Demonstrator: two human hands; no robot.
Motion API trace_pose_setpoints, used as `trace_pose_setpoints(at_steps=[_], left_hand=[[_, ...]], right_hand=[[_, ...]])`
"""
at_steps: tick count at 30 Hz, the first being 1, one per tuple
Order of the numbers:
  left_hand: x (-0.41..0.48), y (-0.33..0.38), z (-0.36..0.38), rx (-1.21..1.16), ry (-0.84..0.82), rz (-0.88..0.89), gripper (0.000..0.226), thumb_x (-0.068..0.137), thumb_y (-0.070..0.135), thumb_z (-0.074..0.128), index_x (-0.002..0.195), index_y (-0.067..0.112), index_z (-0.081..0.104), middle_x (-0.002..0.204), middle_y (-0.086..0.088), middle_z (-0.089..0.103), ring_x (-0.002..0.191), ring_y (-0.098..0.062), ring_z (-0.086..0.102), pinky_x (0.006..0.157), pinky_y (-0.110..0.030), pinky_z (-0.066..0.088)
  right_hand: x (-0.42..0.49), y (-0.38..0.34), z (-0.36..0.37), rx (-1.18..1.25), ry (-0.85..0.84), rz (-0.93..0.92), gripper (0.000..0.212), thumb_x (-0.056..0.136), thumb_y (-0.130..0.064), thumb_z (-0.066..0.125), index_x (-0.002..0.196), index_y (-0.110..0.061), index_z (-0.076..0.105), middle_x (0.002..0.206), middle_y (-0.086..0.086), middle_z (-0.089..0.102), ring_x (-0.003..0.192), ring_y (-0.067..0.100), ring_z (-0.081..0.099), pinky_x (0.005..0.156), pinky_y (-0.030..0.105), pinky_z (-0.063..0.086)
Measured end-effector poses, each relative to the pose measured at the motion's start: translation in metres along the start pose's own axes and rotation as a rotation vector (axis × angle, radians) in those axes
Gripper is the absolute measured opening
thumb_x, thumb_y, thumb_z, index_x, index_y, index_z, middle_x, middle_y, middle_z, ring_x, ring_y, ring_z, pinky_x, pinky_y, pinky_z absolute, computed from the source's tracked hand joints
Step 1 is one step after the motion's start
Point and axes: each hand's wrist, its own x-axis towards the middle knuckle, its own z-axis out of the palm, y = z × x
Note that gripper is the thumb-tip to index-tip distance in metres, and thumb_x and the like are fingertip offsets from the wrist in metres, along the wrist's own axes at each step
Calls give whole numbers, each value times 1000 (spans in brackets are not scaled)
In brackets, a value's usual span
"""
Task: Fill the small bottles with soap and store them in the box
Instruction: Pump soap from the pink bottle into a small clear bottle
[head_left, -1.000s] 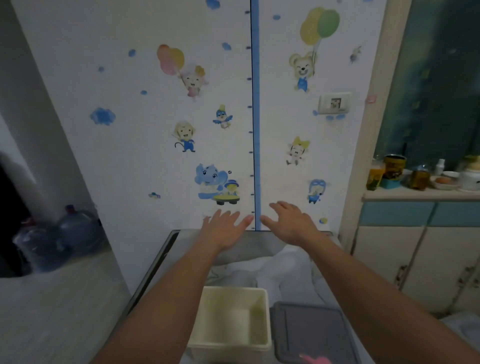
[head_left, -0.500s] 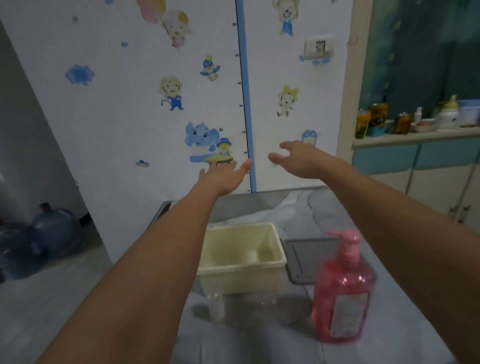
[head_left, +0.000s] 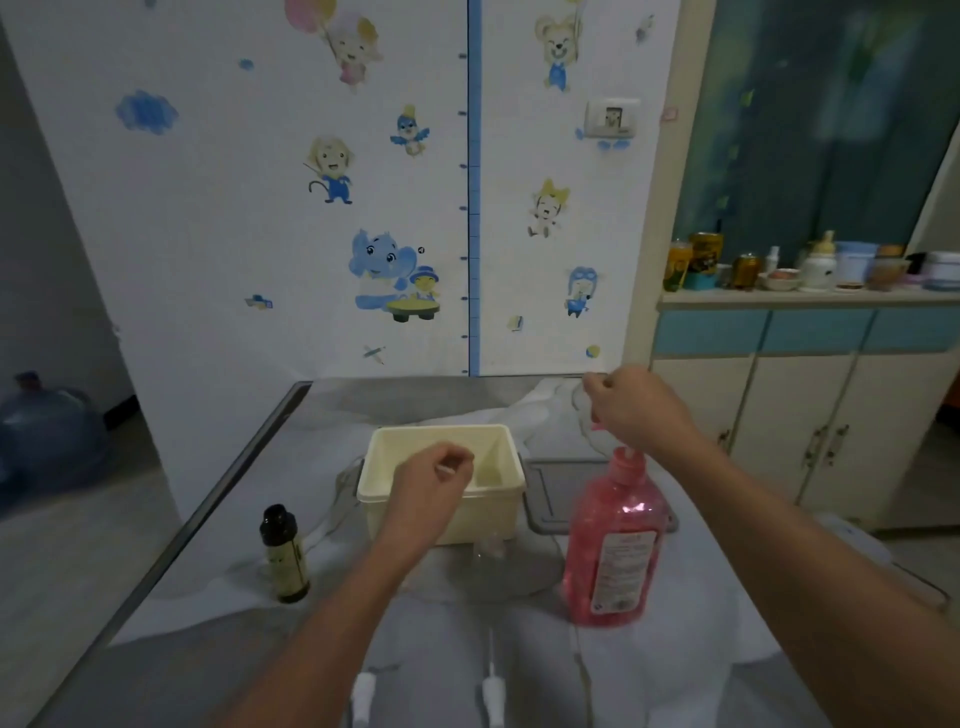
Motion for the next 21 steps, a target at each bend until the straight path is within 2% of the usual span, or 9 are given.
trace_pose_setpoints(at_steps=[1,5,9,12,15,17,19,21], left_hand=[[-10,-8,9,4,-12,-42,13,83,13,68,95,19,69,83,4,68,75,-17,64,74,-26,54],[-32,-30,42,-4,-106,-186,51,68,13,83,111,15,54,99,0,60,90,-21,60,83,-33,52],[-35,-42,62,49,-122,-241,75,58,19,89,119,11,45,104,1,55,97,-21,57,80,-24,45],[-36,-52,70,125,-148,-307,65,59,18,88,105,15,43,97,-1,57,95,-24,60,77,-27,47],[-35,-56,71,139,-89,-291,46,66,12,84,92,13,46,89,-3,56,84,-21,55,73,-31,45],[-36,-50,68,50,-46,-234,37,69,13,83,89,12,51,88,-3,61,81,-20,57,73,-33,48],[-34,-34,63,-105,-47,-135,26,76,16,79,87,24,57,88,2,66,80,-10,63,69,-24,52],[-28,-12,59,-185,-75,-47,25,80,21,75,87,41,61,90,11,65,79,5,61,66,-10,47]], right_hand=[[-4,4,1,-8,4,3,49,93,-39,40,68,-7,67,69,4,69,64,24,63,67,33,52],[-15,14,11,33,-26,-74,51,96,-35,44,63,-3,68,61,5,68,61,23,66,69,34,55],[-17,14,8,73,-95,-148,57,97,-43,47,57,-7,66,51,-2,63,51,16,61,62,28,50],[-17,17,5,174,-109,-123,59,96,-50,44,58,-12,69,59,1,68,58,17,63,65,30,51],[-20,18,7,507,-15,85,55,98,-47,40,63,-17,69,66,-4,69,67,14,63,64,29,48],[-23,17,10,603,-2,195,57,98,-46,37,65,-13,70,70,-1,70,69,16,62,59,27,43],[-24,16,14,614,-30,229,57,98,-45,36,67,-11,71,73,4,71,72,20,62,61,26,42],[-25,15,14,635,-49,258,54,96,-44,39,68,-11,71,73,6,71,71,21,63,62,28,42]])
